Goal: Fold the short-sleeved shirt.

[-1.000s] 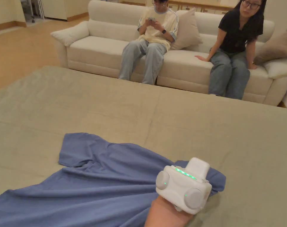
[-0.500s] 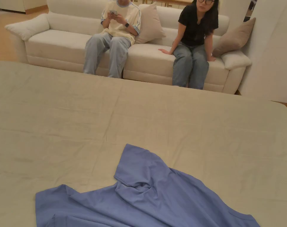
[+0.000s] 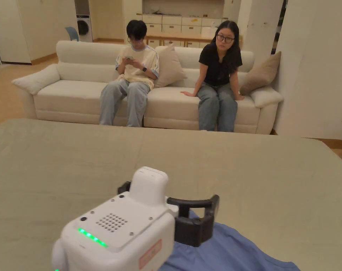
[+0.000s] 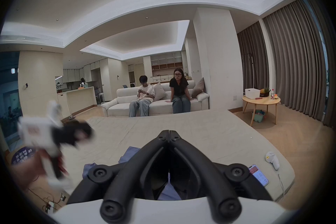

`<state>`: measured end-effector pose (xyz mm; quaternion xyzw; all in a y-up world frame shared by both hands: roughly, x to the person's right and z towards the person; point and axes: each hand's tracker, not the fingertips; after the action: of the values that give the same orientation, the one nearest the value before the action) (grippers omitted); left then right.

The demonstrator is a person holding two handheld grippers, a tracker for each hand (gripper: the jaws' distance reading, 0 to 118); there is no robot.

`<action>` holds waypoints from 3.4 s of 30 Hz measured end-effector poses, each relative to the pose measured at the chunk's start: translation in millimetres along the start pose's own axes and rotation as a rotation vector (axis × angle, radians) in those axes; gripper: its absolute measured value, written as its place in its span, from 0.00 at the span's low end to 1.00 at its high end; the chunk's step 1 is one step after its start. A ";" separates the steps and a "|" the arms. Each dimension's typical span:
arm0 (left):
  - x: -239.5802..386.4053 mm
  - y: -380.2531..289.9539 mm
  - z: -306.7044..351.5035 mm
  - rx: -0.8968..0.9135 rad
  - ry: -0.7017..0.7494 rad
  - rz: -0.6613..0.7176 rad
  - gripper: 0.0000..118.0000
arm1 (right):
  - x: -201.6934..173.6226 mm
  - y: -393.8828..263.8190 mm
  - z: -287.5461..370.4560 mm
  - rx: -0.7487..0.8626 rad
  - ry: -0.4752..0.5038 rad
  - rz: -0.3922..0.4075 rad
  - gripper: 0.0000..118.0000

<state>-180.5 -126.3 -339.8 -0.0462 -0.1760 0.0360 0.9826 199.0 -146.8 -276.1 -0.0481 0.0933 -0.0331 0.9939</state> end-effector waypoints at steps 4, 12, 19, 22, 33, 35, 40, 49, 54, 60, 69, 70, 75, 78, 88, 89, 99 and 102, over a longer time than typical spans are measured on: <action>-36.8 43.7 106.5 0.112 0.235 -0.076 0.99 | -9.8 2.6 21.3 0.026 -0.014 0.046 0.00; -41.8 31.3 251.1 0.142 0.650 -0.186 0.83 | -24.6 -1.0 58.9 0.060 -0.094 0.124 0.00; -52.7 -5.1 268.2 0.050 0.663 -0.053 0.00 | -21.5 1.8 80.8 0.072 -0.086 0.092 0.00; -55.1 -8.4 257.0 0.044 0.610 -0.014 0.00 | -19.9 2.9 83.0 0.076 -0.089 0.099 0.00; -84.8 -42.0 156.0 -0.173 0.566 0.055 0.00 | -23.6 11.6 60.7 0.084 -0.043 0.069 0.00; -106.6 -58.5 123.7 -0.229 0.543 0.131 0.00 | -26.4 13.0 51.8 0.083 -0.028 0.066 0.00; -166.0 -112.9 28.6 -0.440 0.545 0.222 0.82 | -34.0 14.0 26.3 0.067 0.003 0.075 0.00; -249.8 -216.4 -68.4 -0.717 0.597 0.266 0.98 | -38.1 -1.6 -23.0 0.000 0.006 0.080 0.00; -269.1 -253.3 -83.9 -0.742 0.657 0.250 0.98 | -35.3 -14.6 -45.5 -0.061 -0.008 0.079 0.00; -266.0 -281.7 -83.1 -0.778 0.604 0.355 0.92 | -40.7 -26.9 -60.1 -0.105 -0.001 0.066 0.00; -228.4 -271.7 -76.6 -0.695 0.528 0.337 0.01 | -47.9 -29.4 -58.8 -0.113 0.026 0.054 0.00; -230.4 -272.7 -76.0 -0.697 0.486 0.392 0.01 | -47.3 -29.8 -58.0 -0.116 0.026 0.051 0.00; -234.1 -256.8 -60.1 -0.632 0.527 0.367 0.01 | -45.3 -29.8 -61.6 -0.123 0.032 0.066 0.00; -240.1 -237.7 -48.5 -0.568 0.535 0.368 0.01 | -46.7 -33.1 -86.9 -0.155 0.063 0.097 0.00; -239.2 -209.2 -29.9 -0.512 0.481 0.362 0.01 | -80.9 -81.5 -285.3 -0.366 0.352 0.139 0.97; -238.7 -209.4 -30.2 -0.514 0.477 0.359 0.01 | -84.4 -91.0 -308.9 -0.420 0.305 0.169 0.97; -244.6 -208.3 -28.6 -0.503 0.441 0.378 0.01 | -93.8 -219.8 -487.6 -0.841 0.311 0.229 0.99; -244.3 -207.9 -28.4 -0.507 0.422 0.360 0.01 | -86.1 -247.3 -510.1 -0.899 0.269 0.171 0.93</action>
<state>-387.8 -356.2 -428.6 -0.3243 0.0381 0.1530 0.9327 4.4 -431.6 -734.1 -0.4609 0.2299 0.0865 0.8528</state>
